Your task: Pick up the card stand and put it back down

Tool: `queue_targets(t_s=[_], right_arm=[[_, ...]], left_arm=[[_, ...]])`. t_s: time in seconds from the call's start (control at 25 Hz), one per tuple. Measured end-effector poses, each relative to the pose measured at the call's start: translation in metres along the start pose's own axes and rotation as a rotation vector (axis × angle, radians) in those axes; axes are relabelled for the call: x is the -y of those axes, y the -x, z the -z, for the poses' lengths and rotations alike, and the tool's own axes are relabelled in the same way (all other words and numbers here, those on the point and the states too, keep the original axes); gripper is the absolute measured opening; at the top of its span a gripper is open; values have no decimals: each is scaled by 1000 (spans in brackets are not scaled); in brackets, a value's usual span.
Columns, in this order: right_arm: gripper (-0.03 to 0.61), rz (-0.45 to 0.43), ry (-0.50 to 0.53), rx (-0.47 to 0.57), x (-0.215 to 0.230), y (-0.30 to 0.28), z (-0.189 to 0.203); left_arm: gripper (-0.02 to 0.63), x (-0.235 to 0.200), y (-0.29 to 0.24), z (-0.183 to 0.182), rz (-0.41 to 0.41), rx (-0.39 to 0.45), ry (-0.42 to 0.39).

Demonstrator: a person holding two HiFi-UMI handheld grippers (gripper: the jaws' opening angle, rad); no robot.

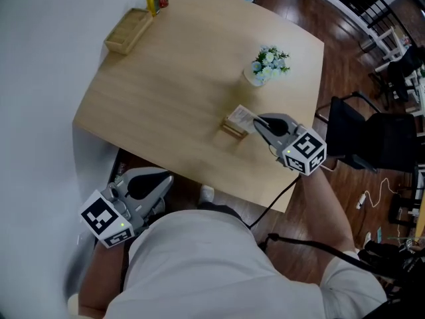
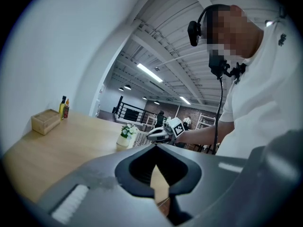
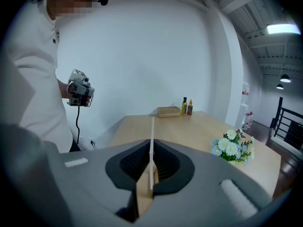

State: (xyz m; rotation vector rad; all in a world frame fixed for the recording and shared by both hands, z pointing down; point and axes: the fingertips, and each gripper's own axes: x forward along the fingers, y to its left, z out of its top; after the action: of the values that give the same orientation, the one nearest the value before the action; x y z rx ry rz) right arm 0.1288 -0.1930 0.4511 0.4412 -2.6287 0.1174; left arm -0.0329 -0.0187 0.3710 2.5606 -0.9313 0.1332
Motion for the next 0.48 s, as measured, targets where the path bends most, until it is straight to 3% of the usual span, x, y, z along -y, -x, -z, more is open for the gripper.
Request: queue_targets(t_s=[0.48], right_arm=[[20,59,-13,0,-86,18,-39]], left_arm=[[2,-7,60,12,77,-13,-17]])
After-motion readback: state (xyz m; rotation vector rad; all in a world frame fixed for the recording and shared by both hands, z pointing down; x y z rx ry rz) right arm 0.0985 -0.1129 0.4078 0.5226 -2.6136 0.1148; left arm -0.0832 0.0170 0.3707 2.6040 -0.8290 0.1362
